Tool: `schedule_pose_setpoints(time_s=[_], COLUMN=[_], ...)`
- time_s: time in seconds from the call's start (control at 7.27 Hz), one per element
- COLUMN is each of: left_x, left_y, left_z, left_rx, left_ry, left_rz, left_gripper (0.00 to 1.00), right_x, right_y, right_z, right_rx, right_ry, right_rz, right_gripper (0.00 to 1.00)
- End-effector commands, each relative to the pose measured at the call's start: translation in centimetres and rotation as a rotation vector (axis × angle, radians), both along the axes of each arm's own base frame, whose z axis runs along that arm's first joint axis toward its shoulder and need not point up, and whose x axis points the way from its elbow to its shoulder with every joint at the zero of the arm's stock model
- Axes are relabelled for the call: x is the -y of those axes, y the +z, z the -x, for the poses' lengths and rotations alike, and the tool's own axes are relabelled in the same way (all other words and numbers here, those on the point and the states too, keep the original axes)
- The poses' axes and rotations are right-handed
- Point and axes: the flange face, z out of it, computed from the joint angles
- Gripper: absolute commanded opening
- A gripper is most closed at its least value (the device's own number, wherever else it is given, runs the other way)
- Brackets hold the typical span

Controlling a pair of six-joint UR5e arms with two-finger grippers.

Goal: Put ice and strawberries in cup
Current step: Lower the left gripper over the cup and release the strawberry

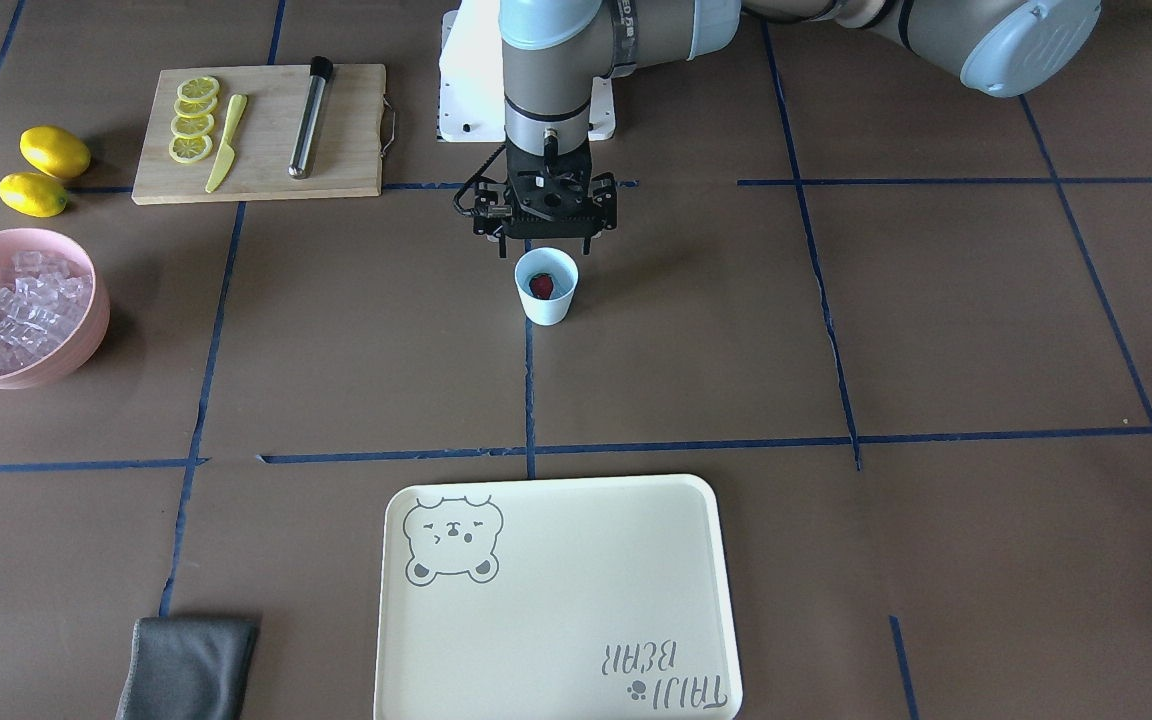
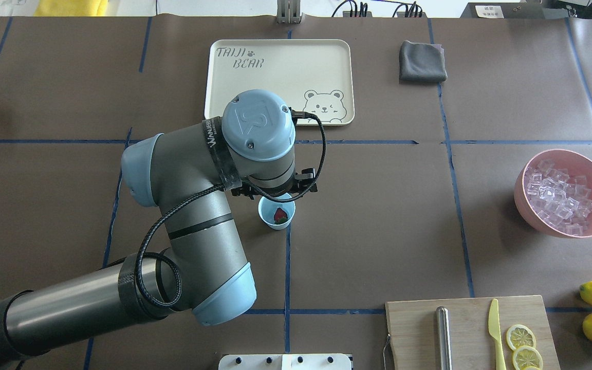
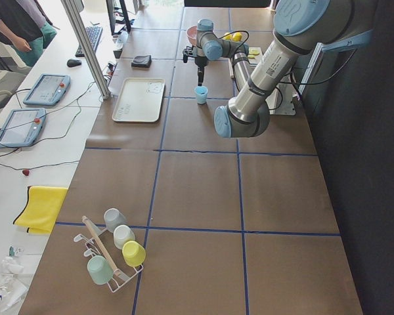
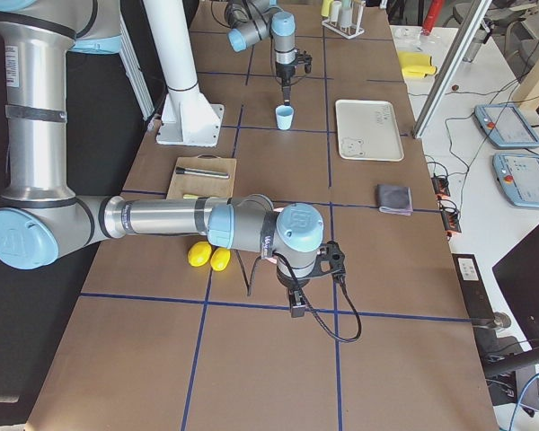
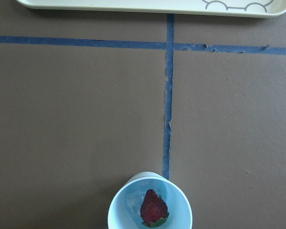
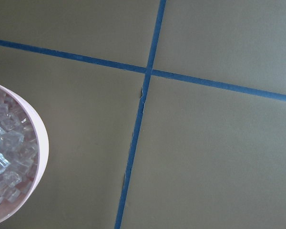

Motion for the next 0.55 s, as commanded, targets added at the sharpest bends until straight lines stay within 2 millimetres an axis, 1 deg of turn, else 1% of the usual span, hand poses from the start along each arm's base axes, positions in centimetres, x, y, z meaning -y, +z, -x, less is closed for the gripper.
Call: schedule_pose_setpoints(time_s=[0.0, 0.14, 0.28, 0.41], left_x=[0.0, 0.3, 0.6, 0.9], left_y=[0.4, 0.9, 2.3, 4.7], left_z=[0.4, 1.5, 4.3, 9.4], left_rx=[0.009, 0.026, 0.04, 0.073], left_ry=[0.005, 0.04, 0.058, 0.097], left_rz=[-0.007, -0.047, -0.083, -0.14], left_gripper=[1.0, 1.0, 1.0, 1.0], right_x=[0.0, 0.1, 0.0, 0.0], right_y=[0.1, 0.0, 0.1, 0.3], right_z=[0.0, 0.0, 0.0, 0.0], right_rx=[0.0, 0.0, 0.0, 0.0], right_ry=[0.0, -0.001, -0.001, -0.001], right_rz=[0.001, -0.002, 0.001, 0.004], right_gripper=[1.0, 1.0, 1.0, 1.0])
